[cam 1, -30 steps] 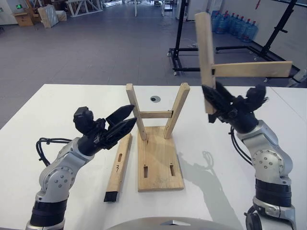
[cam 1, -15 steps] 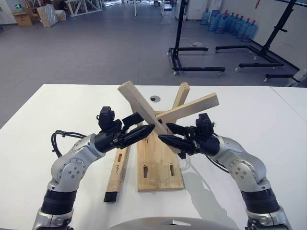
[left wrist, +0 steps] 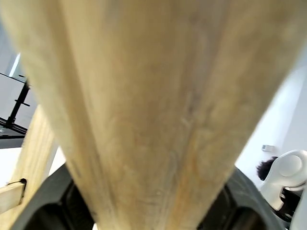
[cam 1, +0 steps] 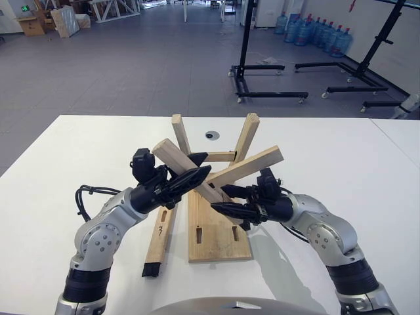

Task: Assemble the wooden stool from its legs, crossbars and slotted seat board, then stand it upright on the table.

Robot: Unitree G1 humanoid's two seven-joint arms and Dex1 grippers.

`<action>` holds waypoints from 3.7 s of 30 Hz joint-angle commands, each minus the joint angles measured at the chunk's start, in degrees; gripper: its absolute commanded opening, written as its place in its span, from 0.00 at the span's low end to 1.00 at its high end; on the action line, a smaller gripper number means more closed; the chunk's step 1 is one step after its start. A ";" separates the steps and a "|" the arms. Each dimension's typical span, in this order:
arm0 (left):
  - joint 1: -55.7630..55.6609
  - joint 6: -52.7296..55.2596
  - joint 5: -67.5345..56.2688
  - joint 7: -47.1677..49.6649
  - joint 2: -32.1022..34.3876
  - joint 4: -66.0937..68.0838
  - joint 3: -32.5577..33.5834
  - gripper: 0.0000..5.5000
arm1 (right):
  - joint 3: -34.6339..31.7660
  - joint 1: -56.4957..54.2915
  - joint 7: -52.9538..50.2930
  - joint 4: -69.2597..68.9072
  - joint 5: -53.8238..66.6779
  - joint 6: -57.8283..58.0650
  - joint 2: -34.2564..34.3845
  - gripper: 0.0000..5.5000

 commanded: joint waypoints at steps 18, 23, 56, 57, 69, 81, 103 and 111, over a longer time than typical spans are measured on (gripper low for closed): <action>-0.28 -2.29 3.59 -3.86 1.36 1.89 1.49 0.38 | -4.91 2.98 -3.66 3.41 -3.88 1.10 -3.17 0.61; 0.12 -3.72 4.70 -3.83 5.14 1.35 6.97 0.38 | -11.74 7.70 -2.66 1.00 -1.41 3.30 -9.61 0.61; -5.72 5.58 16.95 -15.43 25.15 1.69 -3.85 0.38 | -19.81 3.43 -3.30 8.05 -4.30 4.47 -16.00 0.61; -5.98 5.24 17.60 -15.19 24.92 2.27 -4.33 0.38 | -19.73 3.39 -3.37 8.01 -4.38 4.46 -15.86 0.61; -5.57 -8.98 30.66 -18.61 28.69 2.70 -9.52 0.38 | -19.33 1.78 -5.15 8.36 -5.09 3.29 -13.24 0.61; -2.76 -11.67 30.91 -18.67 26.90 7.49 -10.52 0.51 | -21.28 -1.52 -6.41 10.91 -3.09 3.58 -11.89 0.61; 21.32 -4.30 34.45 -3.02 28.95 -9.74 2.59 0.81 | -24.06 7.64 -11.71 4.01 -2.07 3.18 -9.25 0.61; 18.43 13.36 43.95 18.59 21.50 -13.38 -9.94 0.81 | -24.00 12.90 -14.60 -1.51 -1.37 3.75 -7.71 0.61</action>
